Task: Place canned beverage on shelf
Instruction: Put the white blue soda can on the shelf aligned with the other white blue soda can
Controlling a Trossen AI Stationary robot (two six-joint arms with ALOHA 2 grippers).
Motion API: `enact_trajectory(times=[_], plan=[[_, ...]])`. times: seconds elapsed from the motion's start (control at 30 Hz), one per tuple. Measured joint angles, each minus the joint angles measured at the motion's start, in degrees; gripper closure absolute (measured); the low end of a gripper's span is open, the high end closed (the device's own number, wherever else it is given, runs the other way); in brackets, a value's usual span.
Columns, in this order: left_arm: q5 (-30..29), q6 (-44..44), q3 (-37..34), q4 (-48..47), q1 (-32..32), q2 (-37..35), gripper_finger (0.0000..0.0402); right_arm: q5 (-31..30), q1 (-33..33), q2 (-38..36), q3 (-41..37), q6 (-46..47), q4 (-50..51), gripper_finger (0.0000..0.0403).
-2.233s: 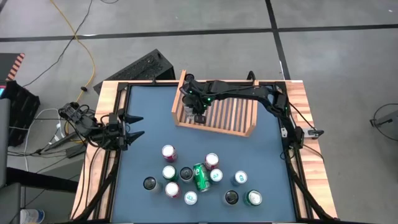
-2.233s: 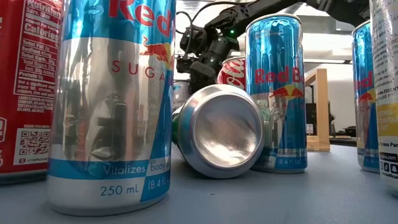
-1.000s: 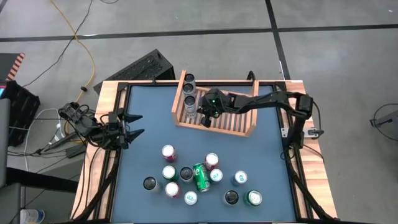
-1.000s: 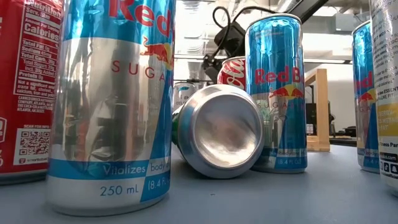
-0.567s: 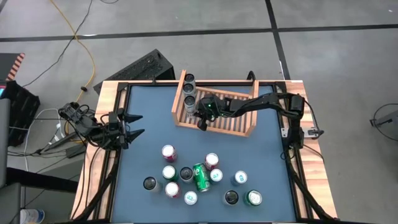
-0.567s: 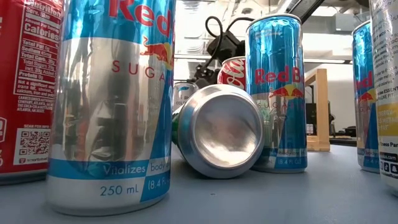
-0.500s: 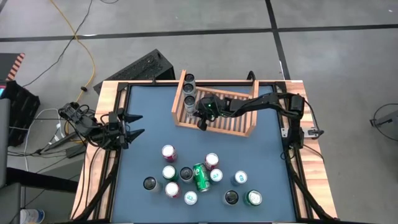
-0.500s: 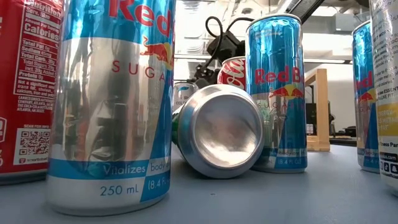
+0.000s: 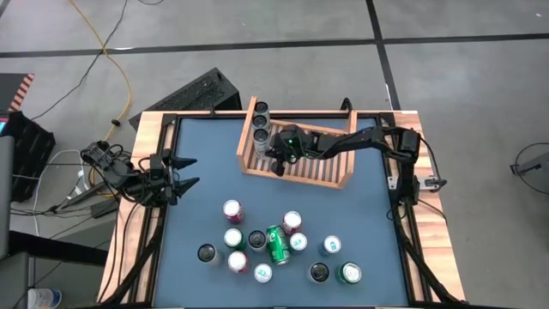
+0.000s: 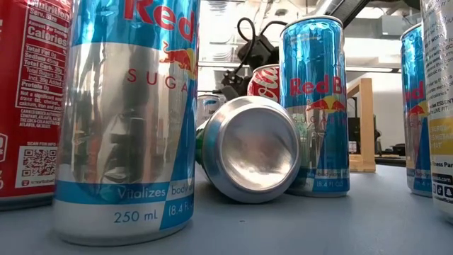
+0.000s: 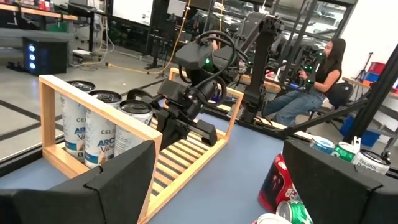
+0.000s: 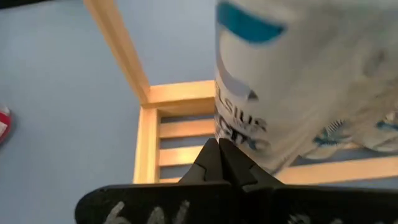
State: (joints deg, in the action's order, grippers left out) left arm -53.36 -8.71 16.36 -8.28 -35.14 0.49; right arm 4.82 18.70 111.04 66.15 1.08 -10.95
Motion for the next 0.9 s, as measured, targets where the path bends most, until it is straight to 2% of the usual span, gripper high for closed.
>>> enact_trajectory(times=[0.23, 0.5, 0.9], plan=[[0.0, 0.0, 0.0, 0.0, 0.0, 0.0, 0.006, -0.7, -0.9, 0.0, 0.0, 1.5, 4.7, 0.0403], [-0.4, 0.0, 0.0, 0.0, 0.0, 0.0, 0.006, -2.1, -0.9, 4.6, 1.3, 2.3, -0.5, 0.0403], [-1.4, 0.0, 0.0, 0.0, 0.0, 0.0, 0.006, -1.6, -0.3, 4.6, 1.5, 3.7, -0.9, 0.0403]])
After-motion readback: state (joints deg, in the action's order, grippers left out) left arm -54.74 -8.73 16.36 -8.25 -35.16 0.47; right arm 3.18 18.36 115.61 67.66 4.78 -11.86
